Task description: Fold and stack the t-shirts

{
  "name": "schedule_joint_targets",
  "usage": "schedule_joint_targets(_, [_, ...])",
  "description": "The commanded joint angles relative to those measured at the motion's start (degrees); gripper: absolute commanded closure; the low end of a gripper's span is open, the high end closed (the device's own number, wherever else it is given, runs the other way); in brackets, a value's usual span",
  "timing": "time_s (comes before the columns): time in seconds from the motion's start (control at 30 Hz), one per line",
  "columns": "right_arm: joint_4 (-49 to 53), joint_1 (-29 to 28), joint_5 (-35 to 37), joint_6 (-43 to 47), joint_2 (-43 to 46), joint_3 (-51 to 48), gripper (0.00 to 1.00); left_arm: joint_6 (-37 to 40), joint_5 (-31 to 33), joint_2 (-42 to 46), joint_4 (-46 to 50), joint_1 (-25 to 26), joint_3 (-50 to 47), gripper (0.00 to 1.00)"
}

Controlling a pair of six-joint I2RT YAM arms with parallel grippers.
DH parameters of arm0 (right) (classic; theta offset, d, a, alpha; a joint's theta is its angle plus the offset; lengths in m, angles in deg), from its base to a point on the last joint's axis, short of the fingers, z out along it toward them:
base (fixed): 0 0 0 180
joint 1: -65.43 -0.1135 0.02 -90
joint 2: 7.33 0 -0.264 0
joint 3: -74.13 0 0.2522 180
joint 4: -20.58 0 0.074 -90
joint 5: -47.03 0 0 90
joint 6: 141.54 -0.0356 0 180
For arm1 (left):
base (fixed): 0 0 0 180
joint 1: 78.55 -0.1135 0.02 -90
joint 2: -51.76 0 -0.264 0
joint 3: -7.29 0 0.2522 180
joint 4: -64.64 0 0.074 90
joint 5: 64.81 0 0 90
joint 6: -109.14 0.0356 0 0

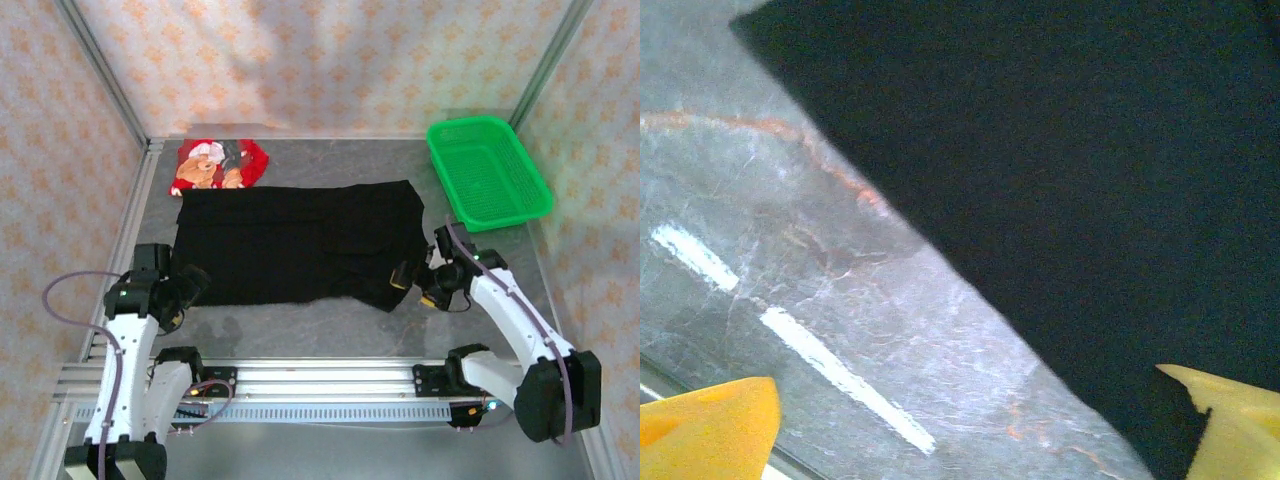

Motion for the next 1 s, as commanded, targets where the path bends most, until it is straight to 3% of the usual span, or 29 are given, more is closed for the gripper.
schedule_joint_targets(0.0, [-3.04,-1.42,-2.56,-0.95,-3.01,-2.11,0.16,-2.02,2.63,-2.24,-5.36,-0.38,-1.69,0.06])
schedule_joint_targets(0.2, [-10.93,-5.68,-2.17,-3.51,-8.92,-4.5,0.16,1.13,1.86,-10.19,-13.69,-3.31,-3.7,0.09])
schedule_joint_targets(0.5, [-15.01,-6.23,-1.06,-5.68,-13.25,-4.65,0.2,9.94,-2.05,-23.26,-20.82,-13.5,-3.3,0.14])
schedule_joint_targets(0.7, [-17.16,-7.93,-0.18,-8.7,-13.77,-5.39,0.26,11.78,-4.9,-29.46,-25.13,-17.79,-3.74,0.15])
schedule_joint_targets(0.83, [-19.23,-8.47,-0.08,-10.85,-14.31,-6.38,0.34,11.73,-6.53,-34.36,-30.73,-17.81,-4.31,0.21])
schedule_joint_targets(0.97, [-20.42,-8.5,0.39,-11.7,-15.19,-6.33,0.48,11.51,-9.14,-38.82,-35.83,-17.79,-4.76,0.32])
